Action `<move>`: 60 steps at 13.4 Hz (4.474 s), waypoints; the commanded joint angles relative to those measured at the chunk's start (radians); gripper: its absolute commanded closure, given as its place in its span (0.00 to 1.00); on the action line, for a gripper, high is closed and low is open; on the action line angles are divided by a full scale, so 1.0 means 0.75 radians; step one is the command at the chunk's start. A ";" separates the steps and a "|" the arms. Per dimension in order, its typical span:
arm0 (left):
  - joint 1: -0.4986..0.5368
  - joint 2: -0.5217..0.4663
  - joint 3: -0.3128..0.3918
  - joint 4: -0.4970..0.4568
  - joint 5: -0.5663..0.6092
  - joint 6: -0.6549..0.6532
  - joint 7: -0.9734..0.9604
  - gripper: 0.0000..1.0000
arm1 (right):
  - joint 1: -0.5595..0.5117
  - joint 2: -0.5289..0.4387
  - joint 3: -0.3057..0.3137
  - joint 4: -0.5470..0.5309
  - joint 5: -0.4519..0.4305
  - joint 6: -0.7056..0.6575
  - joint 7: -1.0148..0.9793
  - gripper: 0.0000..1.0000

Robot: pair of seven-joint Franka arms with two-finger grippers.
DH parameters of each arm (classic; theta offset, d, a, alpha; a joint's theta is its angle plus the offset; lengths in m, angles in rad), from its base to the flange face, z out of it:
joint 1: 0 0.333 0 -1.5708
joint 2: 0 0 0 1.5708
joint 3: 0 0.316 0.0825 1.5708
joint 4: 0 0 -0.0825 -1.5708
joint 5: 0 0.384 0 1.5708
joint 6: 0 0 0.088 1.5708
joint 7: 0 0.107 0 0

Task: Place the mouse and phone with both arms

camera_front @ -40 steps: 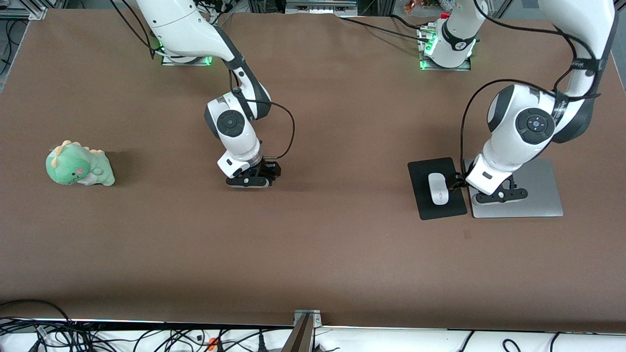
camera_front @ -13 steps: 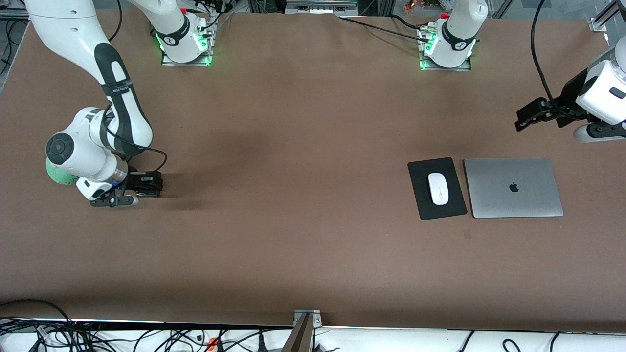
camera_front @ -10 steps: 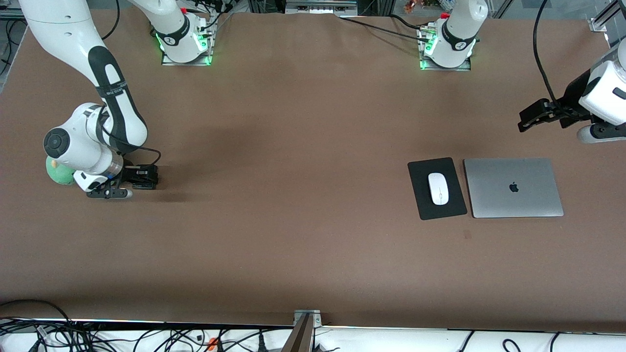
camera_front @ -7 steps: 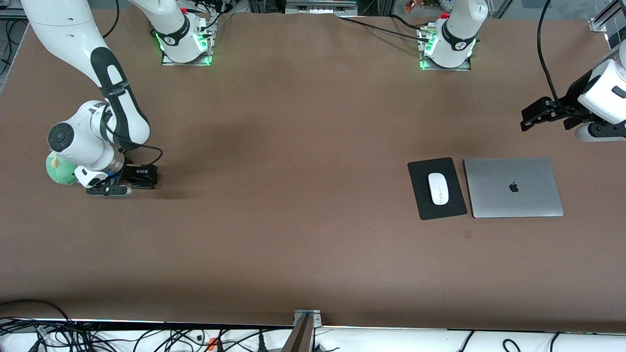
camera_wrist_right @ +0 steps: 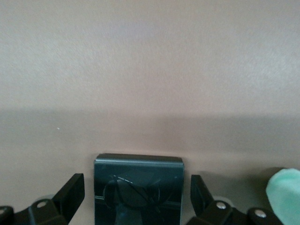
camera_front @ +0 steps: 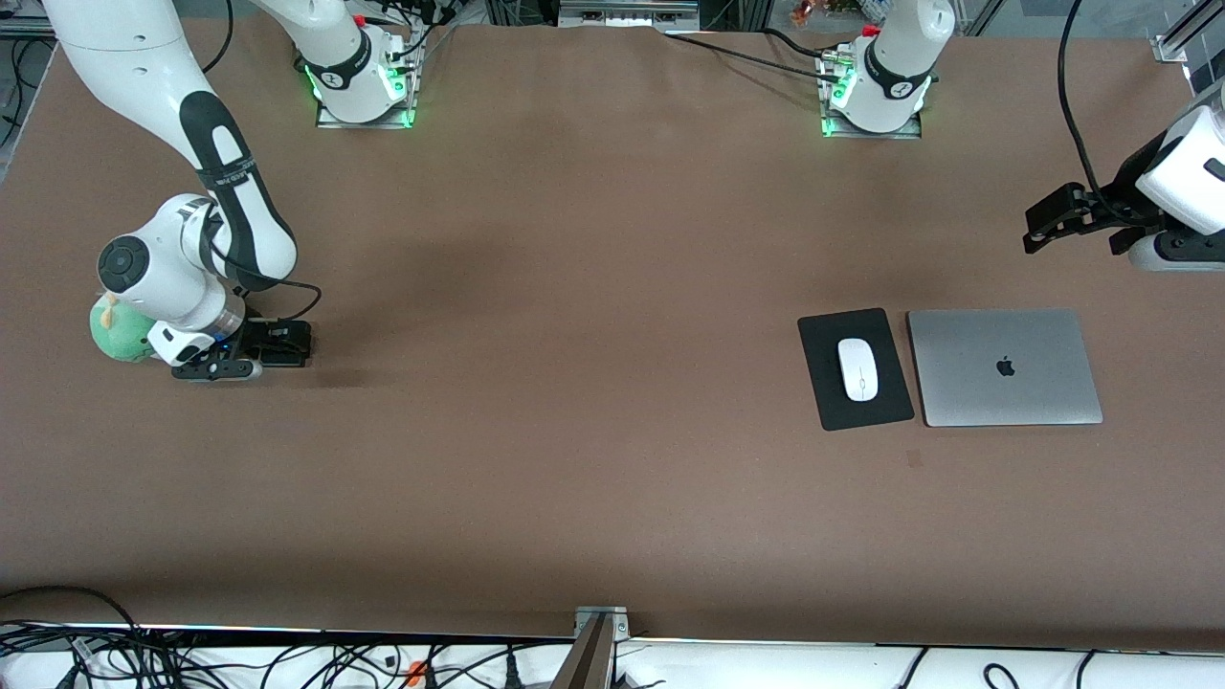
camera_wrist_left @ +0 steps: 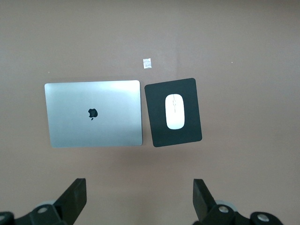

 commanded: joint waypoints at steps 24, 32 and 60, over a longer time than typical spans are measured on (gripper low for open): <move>-0.015 -0.005 -0.001 0.017 0.019 -0.003 0.000 0.00 | -0.190 -0.737 0.256 0.663 -0.428 -1.383 0.417 0.00; -0.002 -0.003 0.001 0.017 0.015 -0.005 0.006 0.00 | -0.190 -0.732 0.260 0.665 -0.428 -1.334 0.419 0.00; 0.002 -0.003 0.005 0.015 0.011 -0.003 0.016 0.00 | -0.190 -0.730 0.260 0.667 -0.430 -1.350 0.407 0.00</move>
